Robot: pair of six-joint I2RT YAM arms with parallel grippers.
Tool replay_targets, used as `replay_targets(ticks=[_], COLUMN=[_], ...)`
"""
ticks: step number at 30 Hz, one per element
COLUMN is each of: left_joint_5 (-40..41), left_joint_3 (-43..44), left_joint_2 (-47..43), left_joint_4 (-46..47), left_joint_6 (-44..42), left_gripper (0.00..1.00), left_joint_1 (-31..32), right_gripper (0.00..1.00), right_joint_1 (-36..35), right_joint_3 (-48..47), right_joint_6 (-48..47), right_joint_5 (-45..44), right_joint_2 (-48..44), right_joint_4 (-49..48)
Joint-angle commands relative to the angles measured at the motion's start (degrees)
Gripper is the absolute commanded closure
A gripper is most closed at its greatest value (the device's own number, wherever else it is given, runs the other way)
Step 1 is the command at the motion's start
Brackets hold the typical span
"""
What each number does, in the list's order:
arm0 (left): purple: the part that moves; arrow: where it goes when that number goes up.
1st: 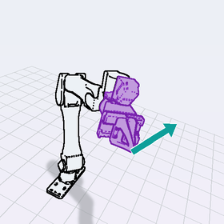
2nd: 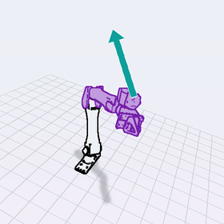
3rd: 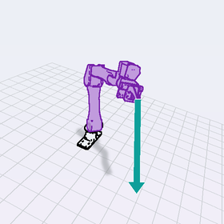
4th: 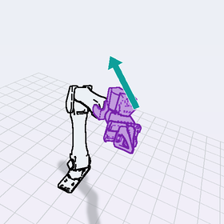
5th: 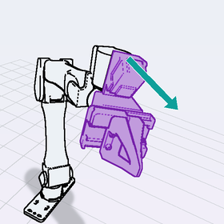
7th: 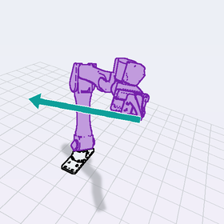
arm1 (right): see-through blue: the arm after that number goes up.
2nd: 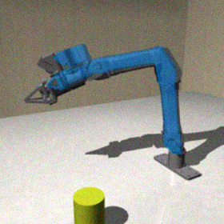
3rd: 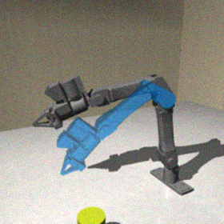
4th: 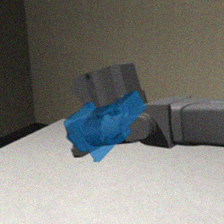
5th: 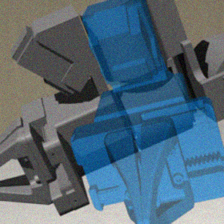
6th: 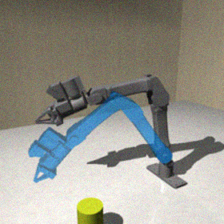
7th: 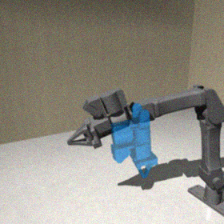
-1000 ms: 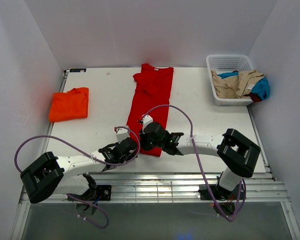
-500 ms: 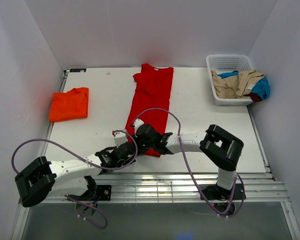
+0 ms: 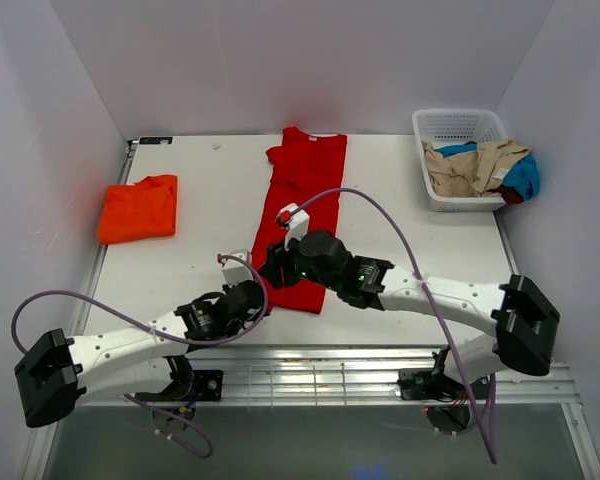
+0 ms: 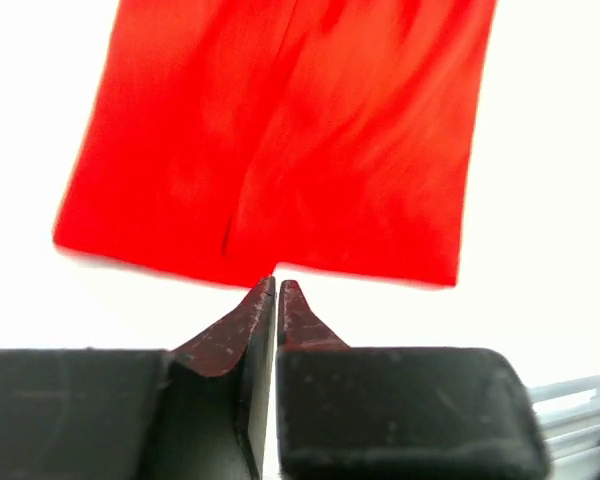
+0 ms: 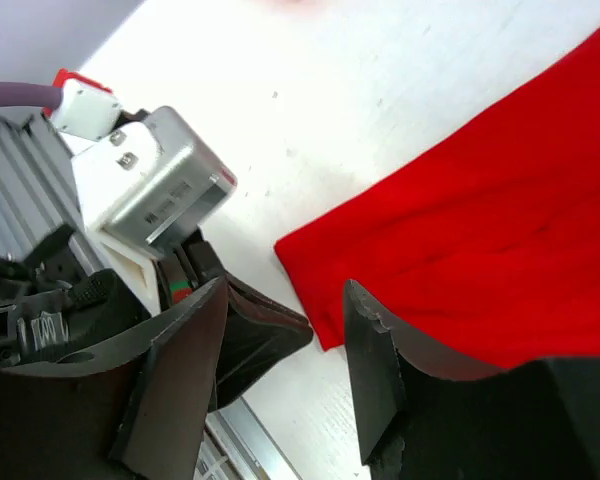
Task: Fold and stack the t-shirts
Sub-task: Grab the bottom of the folded rectangular tshirt with both arms
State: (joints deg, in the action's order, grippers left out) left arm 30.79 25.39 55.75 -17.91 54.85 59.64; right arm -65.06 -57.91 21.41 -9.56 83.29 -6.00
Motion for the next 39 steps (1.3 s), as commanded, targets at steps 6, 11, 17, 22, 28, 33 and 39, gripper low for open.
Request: replay_targets(ticks=[6, 11, 17, 22, 28, 33, 39], left_joint_5=[0.5, -17.1, -26.0, -28.2, -26.9, -24.9, -25.4], left_joint_3=[-2.5, -4.9, -3.8, -3.9, -4.9, -5.6, -5.7], left_joint_2=[-3.9, 0.3, 8.1, 10.0, 9.1, 5.0, 5.5], left_joint_4=[17.4, 26.7, 29.1, 27.6, 20.1, 14.8, 12.8], left_joint_6=[-20.0, -23.6, -25.8, -24.9, -22.2, -21.7, -21.4], left_gripper=[0.34, 0.22, 0.21, 0.21, 0.26, 0.27, 0.29], left_joint_1=[-10.3, -26.0, -32.2, -32.5, -32.5, -32.5, -32.4], right_gripper=[0.38, 0.34, 0.32, 0.32, 0.33, 0.34, 0.35], right_joint_1=[-0.6, -0.4, 0.8, 1.9, 2.0, 1.9, 1.7], right_joint_3=[5.4, 7.5, 8.1, 9.7, 12.4, 15.5, 15.5], right_joint_6=[6.1, 10.5, 12.3, 14.7, 17.1, 18.0, 18.4], right_joint_5=[-20.0, -22.3, -23.8, -23.0, -19.5, -15.3, -14.7], right_joint_2=[-3.1, -0.3, 3.2, 4.1, 5.9, 7.0, 5.8], right_joint_4=[13.8, 15.4, 16.5, 16.5, 15.4, 10.4, 10.5])
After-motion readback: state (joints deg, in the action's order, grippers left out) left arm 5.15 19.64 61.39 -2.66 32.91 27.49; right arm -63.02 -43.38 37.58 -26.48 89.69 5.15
